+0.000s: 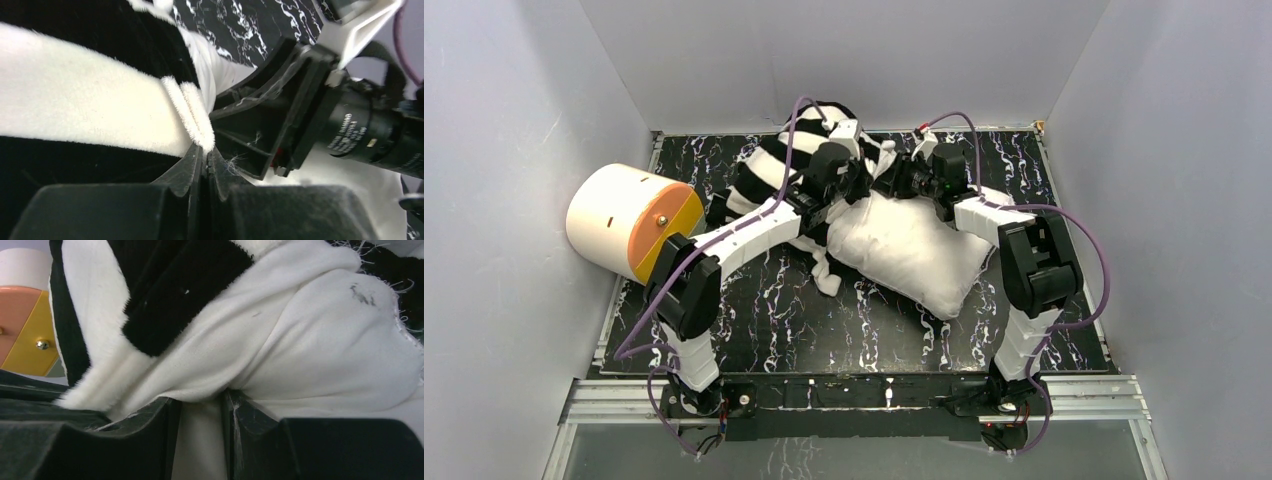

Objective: Put the pillow into the pillowcase
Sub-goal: Stuff the pillow into the pillowcase.

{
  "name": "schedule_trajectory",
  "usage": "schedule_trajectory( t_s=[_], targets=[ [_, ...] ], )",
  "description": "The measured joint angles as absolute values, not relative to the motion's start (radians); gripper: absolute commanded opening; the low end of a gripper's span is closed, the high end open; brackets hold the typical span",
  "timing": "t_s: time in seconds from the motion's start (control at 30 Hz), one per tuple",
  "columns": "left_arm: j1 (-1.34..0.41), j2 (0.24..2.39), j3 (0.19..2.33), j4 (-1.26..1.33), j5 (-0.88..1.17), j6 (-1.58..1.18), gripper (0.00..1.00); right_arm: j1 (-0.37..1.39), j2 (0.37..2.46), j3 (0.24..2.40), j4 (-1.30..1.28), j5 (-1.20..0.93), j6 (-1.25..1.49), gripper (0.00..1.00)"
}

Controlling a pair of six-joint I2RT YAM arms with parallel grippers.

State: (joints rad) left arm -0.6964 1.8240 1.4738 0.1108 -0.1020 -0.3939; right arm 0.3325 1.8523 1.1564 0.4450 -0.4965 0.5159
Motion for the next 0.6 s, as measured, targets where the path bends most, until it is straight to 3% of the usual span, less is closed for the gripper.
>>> schedule_trajectory(
  t_s=[0.1,0.2,0.3,0.43,0.5,0.6],
  targets=[
    [-0.681,1.819,1.391,0.169,-0.07,-0.465,0.0,0.347,1.852,1.148,0.462,-0.483,0.535,0.42],
    [-0.647,1.827,1.386,0.186,-0.046,-0.484,0.06,0.354,1.851,1.14,0.471,-0.45,0.534,0.44],
    [-0.636,1.828,1.442,0.163,-0.01,-0.469,0.18,0.355,1.836,1.135,0.448,-0.432,0.516,0.57],
    [-0.638,1.828,1.548,0.084,0.015,-0.414,0.42,0.356,1.771,1.184,0.256,-0.41,0.427,0.76],
    [-0.644,1.827,1.578,0.048,0.019,-0.388,0.54,0.348,1.718,1.219,0.139,-0.412,0.371,0.79],
    [-0.658,1.827,1.598,-0.015,-0.007,-0.349,0.61,0.295,1.653,1.269,0.003,-0.441,0.307,0.8]
  ],
)
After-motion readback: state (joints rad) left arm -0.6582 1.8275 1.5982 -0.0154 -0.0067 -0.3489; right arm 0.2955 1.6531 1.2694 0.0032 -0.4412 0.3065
